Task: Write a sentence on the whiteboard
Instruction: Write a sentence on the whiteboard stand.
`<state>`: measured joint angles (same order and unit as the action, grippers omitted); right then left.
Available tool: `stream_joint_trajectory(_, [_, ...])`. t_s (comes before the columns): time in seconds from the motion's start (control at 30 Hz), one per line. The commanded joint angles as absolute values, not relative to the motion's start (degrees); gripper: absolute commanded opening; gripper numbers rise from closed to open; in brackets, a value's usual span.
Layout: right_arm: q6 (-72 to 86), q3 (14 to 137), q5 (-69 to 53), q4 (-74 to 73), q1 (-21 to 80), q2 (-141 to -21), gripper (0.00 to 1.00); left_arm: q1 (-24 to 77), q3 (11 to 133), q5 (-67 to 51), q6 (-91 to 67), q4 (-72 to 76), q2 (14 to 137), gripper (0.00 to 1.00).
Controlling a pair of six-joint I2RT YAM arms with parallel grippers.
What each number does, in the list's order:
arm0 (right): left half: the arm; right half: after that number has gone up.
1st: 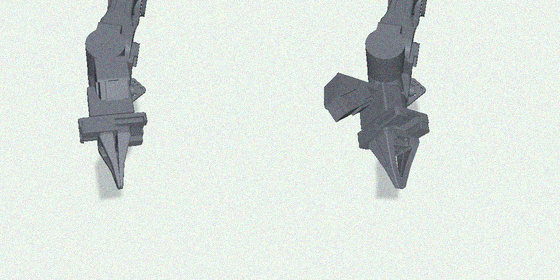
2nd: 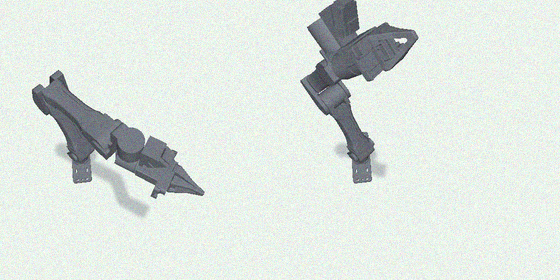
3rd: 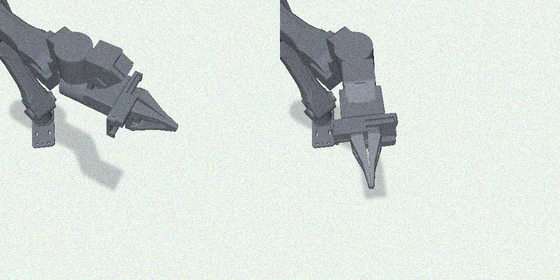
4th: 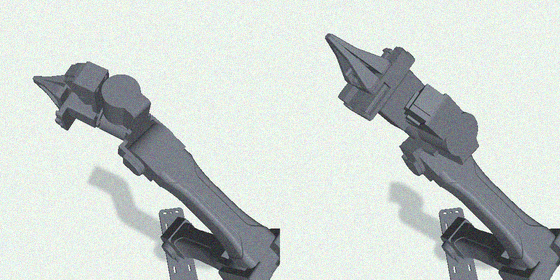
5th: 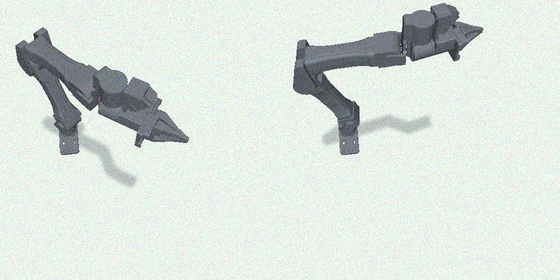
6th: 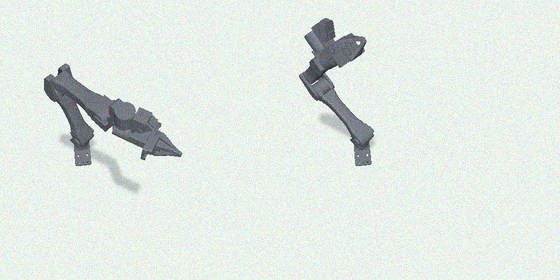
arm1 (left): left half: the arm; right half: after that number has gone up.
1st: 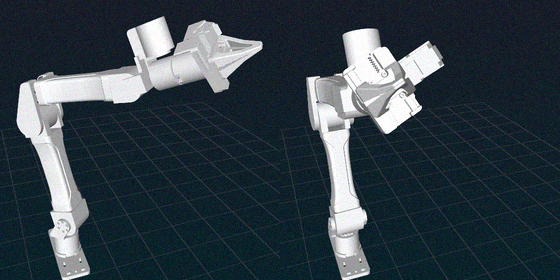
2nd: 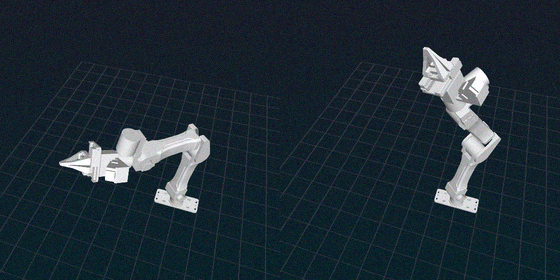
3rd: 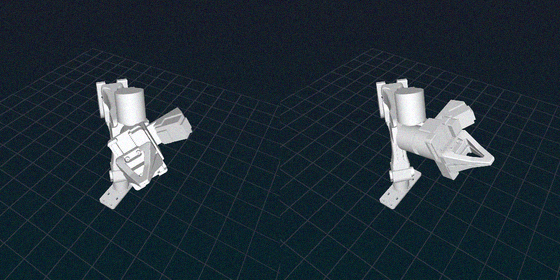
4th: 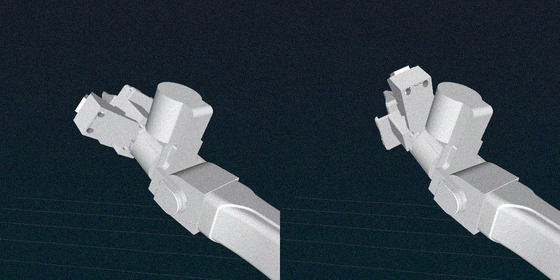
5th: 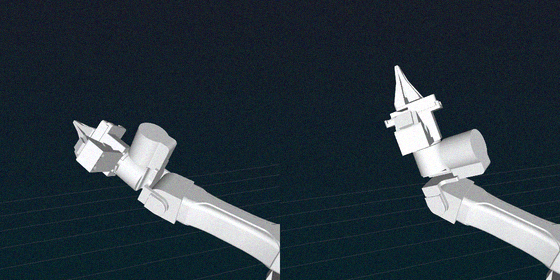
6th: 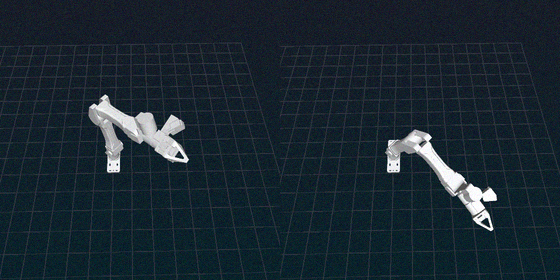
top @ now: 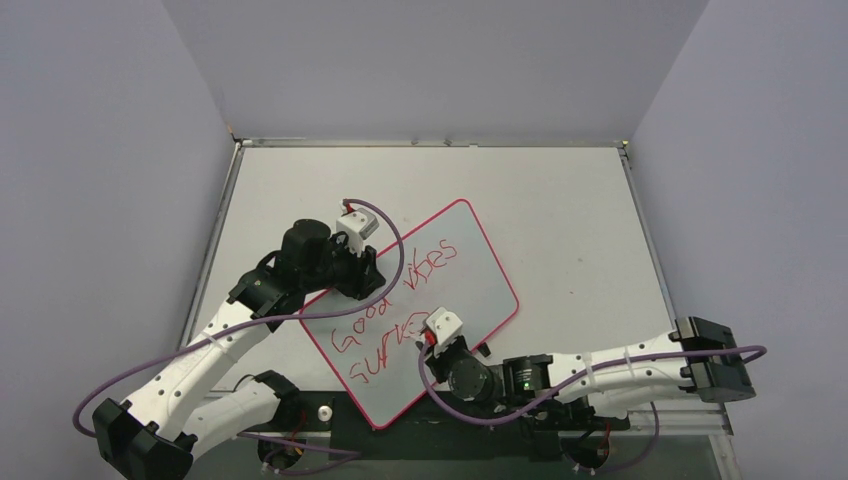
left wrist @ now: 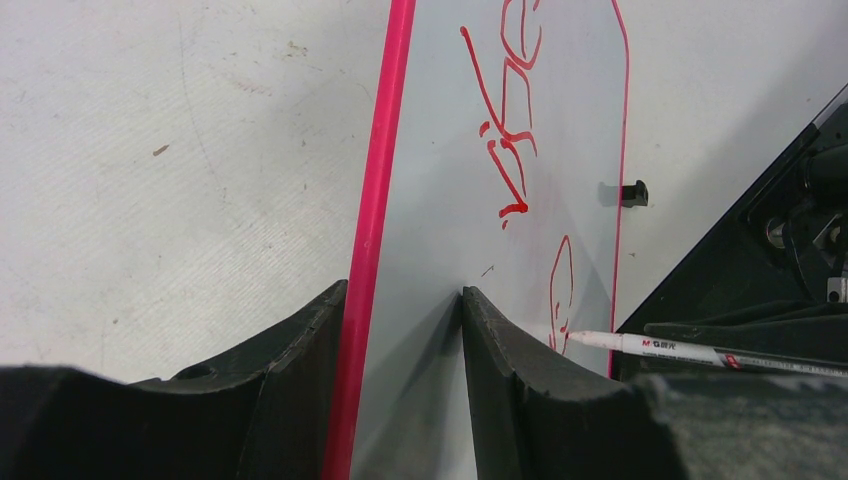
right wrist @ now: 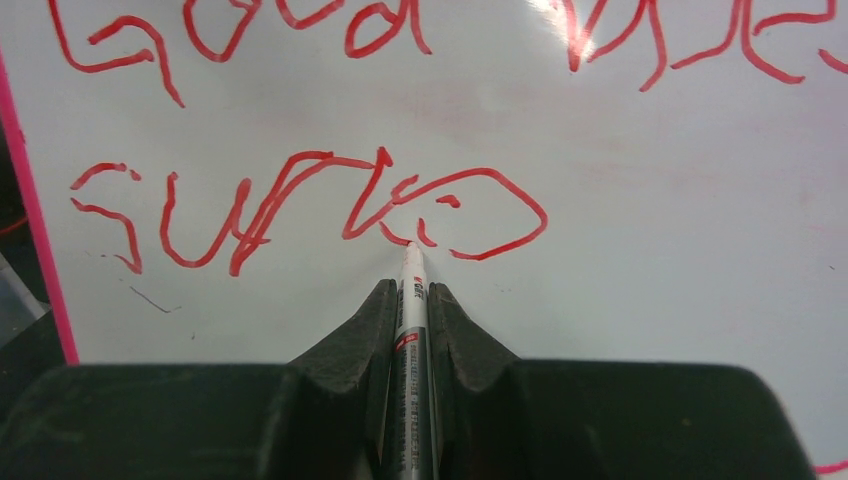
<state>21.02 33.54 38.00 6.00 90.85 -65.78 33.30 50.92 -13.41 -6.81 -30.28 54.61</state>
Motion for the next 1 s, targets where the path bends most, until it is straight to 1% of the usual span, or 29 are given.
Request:
stream_joint_trajectory(0.0, [23.3, 32.6, 43.5, 2.9, 90.9, -63.7, 0.0, 33.2, 52.3, -10.4, -4.6, -27.2, 53.7, 0.0])
stream_joint_trajectory(0.23, [24.2, 32.4, 46.4, -2.1, 88.0, -61.9, 0.0, 33.2, 52.3, -10.4, -4.6, -27.2, 53.9, 0.0])
stream_joint_trajectory(0.47, [21.6, 32.7, 47.3, -4.3, 86.6, -55.8, 0.0, 33.2, 52.3, -10.2, -4.6, -27.3, 53.8, 0.0])
stream_joint_trajectory(0.7, [19.8, 32.8, 40.2, -1.1, 79.4, -53.7, 0.0, 33.2, 52.2, -10.0, -4.5, -27.3, 53.7, 0.0])
stream_joint_trajectory(0.97, [16.2, 34.1, 35.4, 4.5, 78.9, -57.3, 0.0, 33.2, 52.3, -9.9, -4.5, -27.2, 53.7, 0.0])
